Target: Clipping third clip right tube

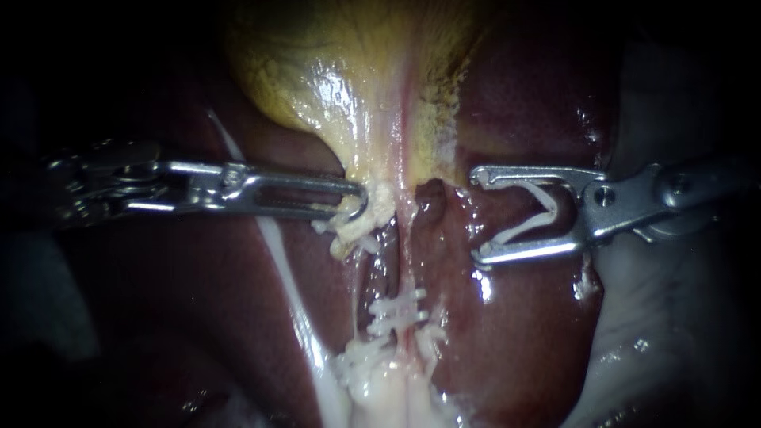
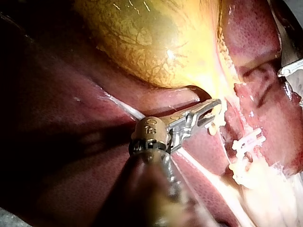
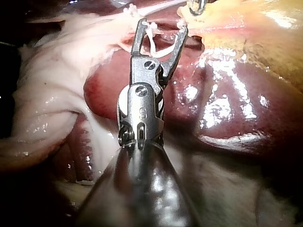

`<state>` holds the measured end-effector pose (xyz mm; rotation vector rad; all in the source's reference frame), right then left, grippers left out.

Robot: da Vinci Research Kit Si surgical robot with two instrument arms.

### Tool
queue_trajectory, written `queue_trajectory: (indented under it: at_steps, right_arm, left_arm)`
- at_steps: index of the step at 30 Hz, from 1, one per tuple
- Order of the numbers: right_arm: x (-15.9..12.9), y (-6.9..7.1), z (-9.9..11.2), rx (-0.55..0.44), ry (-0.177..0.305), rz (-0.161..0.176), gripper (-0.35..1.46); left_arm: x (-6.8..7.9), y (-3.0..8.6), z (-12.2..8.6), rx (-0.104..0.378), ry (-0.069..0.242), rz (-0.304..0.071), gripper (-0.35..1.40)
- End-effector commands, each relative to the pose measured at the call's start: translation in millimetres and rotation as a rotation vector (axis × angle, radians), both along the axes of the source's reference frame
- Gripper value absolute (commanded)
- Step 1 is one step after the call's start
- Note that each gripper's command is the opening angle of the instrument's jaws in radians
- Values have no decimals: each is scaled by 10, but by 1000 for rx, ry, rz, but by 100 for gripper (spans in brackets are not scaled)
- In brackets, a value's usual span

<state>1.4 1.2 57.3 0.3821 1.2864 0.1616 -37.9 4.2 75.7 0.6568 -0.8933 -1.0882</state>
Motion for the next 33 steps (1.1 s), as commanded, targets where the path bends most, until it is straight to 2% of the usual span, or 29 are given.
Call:
queue_trajectory:
  at_steps: [1,5,7,10,14,21,25,30,33]
  right_arm:
    - [0,0,0,0,1,-1,50]
    - [0,-1,0,0,1,-1,50]
    - [0,-1,0,0,1,-1,50]
    - [1,-1,0,0,1,-1,50]
    - [2,-1,0,0,2,-3,50]
    - [6,-4,2,15,-5,-3,50]
    - [19,-10,11,44,-22,-4,50]
    - [39,-20,36,94,-46,-2,50]
    - [49,-26,52,170,-69,13,50]
  left_arm:
    - [2,1,-1,1,-1,2,-35]
    - [24,5,-20,7,-5,5,-35]
    - [42,8,-37,4,7,-6,-35]
    - [68,13,-61,-2,8,-32,-35]
    - [88,18,-82,-4,10,-56,-35]
    - [91,18,-84,-5,11,-62,-35]
    - [90,17,-85,-5,11,-63,-35]
    - [90,15,-87,-5,12,-64,-35]
    - [89,15,-88,-5,13,-65,-35]
